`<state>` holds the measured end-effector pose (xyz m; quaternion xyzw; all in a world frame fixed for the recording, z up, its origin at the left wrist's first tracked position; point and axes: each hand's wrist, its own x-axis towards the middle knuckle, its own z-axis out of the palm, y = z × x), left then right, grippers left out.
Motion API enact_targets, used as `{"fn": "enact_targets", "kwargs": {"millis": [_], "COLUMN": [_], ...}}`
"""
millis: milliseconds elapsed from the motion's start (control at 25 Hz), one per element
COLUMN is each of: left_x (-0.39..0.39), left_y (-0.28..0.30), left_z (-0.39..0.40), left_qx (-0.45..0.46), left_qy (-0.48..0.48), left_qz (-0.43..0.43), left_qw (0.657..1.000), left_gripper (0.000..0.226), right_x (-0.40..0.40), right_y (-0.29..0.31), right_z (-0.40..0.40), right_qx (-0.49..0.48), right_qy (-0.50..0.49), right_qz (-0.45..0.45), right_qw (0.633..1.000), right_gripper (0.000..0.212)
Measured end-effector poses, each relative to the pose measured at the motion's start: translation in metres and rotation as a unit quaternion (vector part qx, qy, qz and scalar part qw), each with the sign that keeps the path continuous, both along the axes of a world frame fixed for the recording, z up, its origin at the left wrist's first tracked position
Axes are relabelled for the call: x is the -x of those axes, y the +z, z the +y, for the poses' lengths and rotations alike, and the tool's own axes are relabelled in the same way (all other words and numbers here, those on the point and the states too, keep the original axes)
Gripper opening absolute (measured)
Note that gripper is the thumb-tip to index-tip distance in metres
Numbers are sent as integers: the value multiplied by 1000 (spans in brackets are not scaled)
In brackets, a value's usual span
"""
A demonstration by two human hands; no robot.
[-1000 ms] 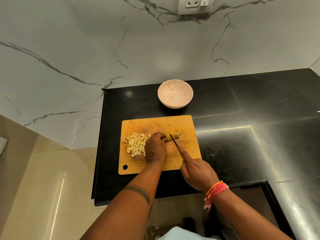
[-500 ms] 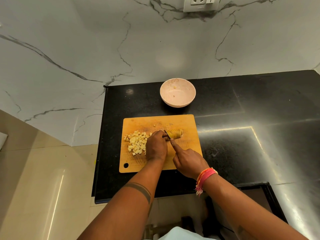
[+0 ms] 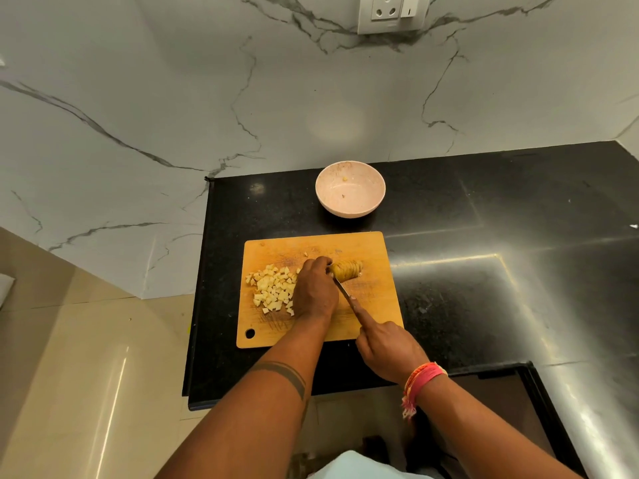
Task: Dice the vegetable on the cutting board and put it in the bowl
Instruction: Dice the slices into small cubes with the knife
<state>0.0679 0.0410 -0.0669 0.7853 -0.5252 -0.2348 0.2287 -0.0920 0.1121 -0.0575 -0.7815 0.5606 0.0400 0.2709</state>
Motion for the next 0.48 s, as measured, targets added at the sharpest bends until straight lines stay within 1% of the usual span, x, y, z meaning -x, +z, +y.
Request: {"fn": "enact_targets", "kwargs": {"millis": [120,240,320,480], "left_x": [0,-8,-12,-13], "left_y": [-2,-6,-6,-8], "left_z": [6,14,18,22], "left_qx": [-9,-9,-3,-3], "left_qy": [-54,-120,-147,-170], "left_qz": [-44,-99,-126,-169], "left_qw": [998,988,981,971], "left_gripper": [30,29,30,31], "right_x": [-2,-4,-4,-3], "right_y": [4,6,6,7], "right_z": [-1,3,3,2], "right_qx": [3,12,18,25], "right_qy": [-26,-53,-56,-81], "right_qz": [-33,-63,-60,-53], "right_qw": [999,997,996,995], "right_gripper": [63,63,64,64]}}
